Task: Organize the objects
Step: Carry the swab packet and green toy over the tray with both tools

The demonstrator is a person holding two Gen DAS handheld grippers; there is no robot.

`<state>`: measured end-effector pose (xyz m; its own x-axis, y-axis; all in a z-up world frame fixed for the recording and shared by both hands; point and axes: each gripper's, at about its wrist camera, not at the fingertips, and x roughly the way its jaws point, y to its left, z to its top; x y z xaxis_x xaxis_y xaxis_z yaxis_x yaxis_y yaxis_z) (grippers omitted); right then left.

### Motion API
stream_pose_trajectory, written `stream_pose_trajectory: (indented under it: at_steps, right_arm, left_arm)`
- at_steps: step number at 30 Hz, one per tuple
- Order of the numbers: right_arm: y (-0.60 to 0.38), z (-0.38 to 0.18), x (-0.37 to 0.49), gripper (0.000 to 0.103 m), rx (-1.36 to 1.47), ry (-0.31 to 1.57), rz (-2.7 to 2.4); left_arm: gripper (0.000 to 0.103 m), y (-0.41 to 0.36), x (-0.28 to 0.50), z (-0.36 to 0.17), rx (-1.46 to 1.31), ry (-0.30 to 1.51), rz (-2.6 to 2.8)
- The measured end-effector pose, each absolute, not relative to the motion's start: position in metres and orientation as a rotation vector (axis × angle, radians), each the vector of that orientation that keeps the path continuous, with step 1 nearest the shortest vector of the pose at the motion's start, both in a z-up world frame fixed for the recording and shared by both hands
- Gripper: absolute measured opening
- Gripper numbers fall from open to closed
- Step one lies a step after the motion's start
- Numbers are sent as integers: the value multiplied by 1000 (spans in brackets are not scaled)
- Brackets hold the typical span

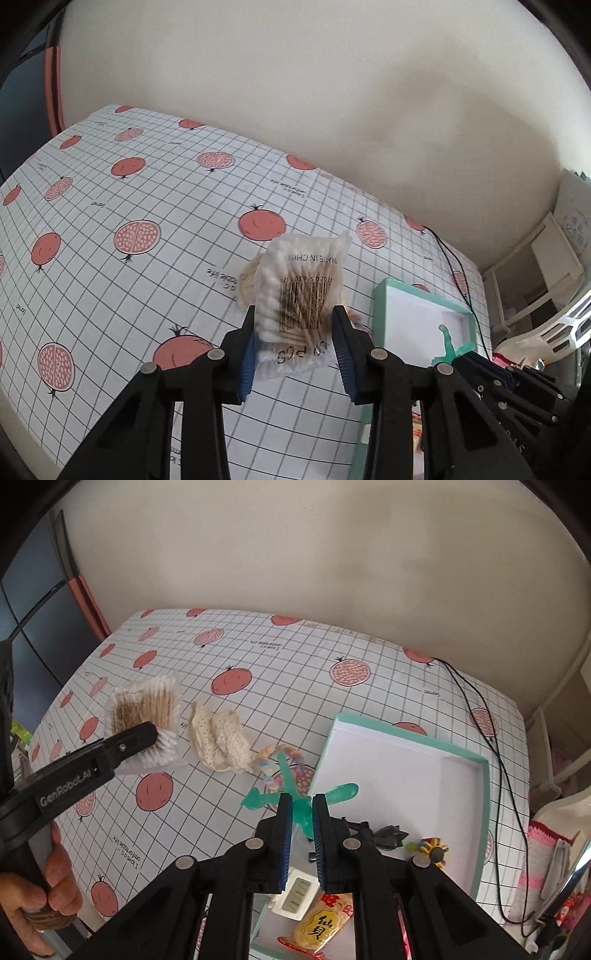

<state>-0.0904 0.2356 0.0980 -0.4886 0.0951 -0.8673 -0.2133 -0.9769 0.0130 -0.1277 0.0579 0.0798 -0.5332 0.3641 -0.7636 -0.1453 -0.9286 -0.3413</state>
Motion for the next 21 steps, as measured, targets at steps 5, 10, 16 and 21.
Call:
stream_pose_trajectory:
  at_steps: [5,10,16,21]
  right_arm:
    - [266,110,-75,11,-1405,247,2525]
    - [292,121,-58,12,-1331,298,2485]
    - [317,126,-42,11,-1274,278,2384]
    - [338,120,-32,12,-1271,336,2327]
  left_arm:
    - [39,88,-120,88,-1276,-314,2419]
    - [39,126,-119,89,-1265,-288,2353]
    - [39,160,-109,82,-1279,-249,2285]
    - [39,185,-101,72,-1302,-190,2242]
